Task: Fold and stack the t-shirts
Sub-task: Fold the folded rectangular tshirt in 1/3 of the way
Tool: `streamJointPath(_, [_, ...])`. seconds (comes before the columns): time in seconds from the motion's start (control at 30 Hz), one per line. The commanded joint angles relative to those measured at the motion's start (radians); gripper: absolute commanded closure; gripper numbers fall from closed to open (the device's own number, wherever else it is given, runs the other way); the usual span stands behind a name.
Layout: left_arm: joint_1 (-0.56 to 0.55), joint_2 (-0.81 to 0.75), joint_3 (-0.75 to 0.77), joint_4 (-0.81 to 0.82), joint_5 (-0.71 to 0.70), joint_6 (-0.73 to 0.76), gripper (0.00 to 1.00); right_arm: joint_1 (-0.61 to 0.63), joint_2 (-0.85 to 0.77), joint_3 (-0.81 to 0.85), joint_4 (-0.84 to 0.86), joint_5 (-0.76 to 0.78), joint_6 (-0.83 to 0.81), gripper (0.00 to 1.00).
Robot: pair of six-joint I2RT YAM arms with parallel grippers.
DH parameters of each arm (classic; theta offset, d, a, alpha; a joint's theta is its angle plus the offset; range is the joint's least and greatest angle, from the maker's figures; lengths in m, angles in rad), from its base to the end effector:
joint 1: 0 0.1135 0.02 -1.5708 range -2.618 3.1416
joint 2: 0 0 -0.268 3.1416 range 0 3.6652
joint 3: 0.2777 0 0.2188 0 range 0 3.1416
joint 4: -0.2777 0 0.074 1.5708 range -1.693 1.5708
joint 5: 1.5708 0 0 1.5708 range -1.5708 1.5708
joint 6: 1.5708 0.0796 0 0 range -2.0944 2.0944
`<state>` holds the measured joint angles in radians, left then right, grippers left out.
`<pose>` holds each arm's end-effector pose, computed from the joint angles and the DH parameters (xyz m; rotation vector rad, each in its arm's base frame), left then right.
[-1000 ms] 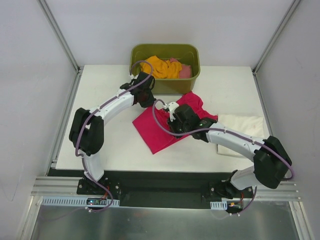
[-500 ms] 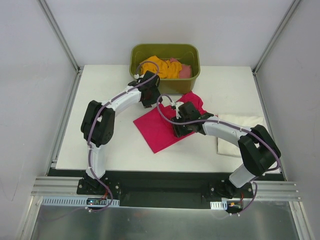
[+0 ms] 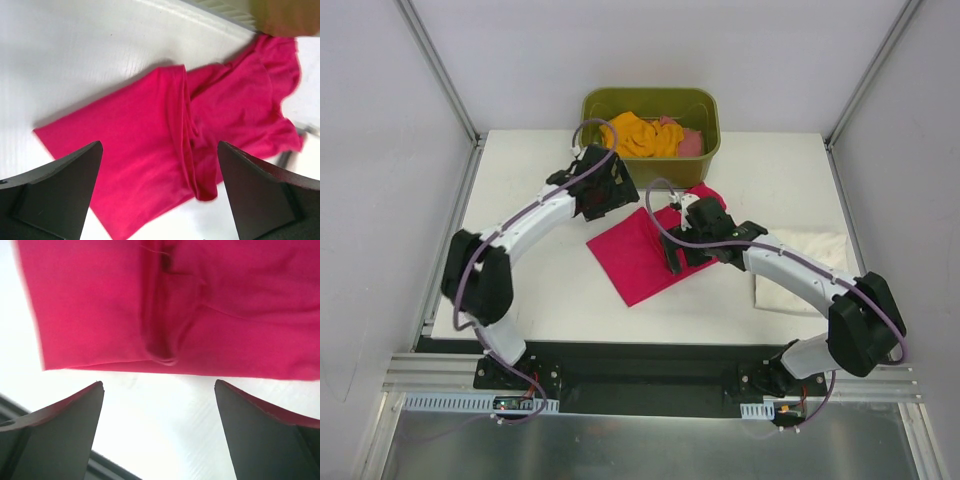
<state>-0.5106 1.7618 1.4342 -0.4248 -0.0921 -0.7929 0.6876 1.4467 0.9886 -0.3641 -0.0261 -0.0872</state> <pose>0.3537 -0.1897 0.2610 -0.3825 2.3531 -0.5397 0.2356 0.1962 0.2277 -0.9241 2.2321 0.3107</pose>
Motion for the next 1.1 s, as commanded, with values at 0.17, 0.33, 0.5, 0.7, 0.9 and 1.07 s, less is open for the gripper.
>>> streamJointPath(0.17, [0.220, -0.447, -0.436, 0.000, -0.018, -0.002, 0.01, 0.200, 0.179, 0.220, 0.004, -0.115, -0.039, 0.03])
streamJointPath(0.33, [0.322, -0.668, -0.607, -0.023, -0.032, 0.018, 0.01, 0.208, 0.355, 0.382, -0.013, -0.103, -0.013, 0.03])
streamJointPath(0.5, [0.342, -0.794, -0.672, -0.063, -0.099, 0.044, 0.01, 0.130, 0.461, 0.430, -0.045, -0.034, 0.007, 0.03])
streamJointPath(0.7, [0.345, -0.841, -0.673, -0.077, -0.117, 0.047, 0.01, -0.008, 0.485, 0.461, -0.124, 0.115, -0.031, 0.03])
streamJointPath(0.9, [0.345, -0.800, -0.670, -0.078, -0.087, 0.040, 0.01, -0.019, 0.333, 0.424, -0.115, 0.052, -0.114, 0.03])
streamJointPath(1.07, [0.346, -0.782, -0.663, -0.083, -0.093, 0.046, 0.01, 0.123, 0.218, 0.340, -0.046, -0.015, -0.253, 0.03])
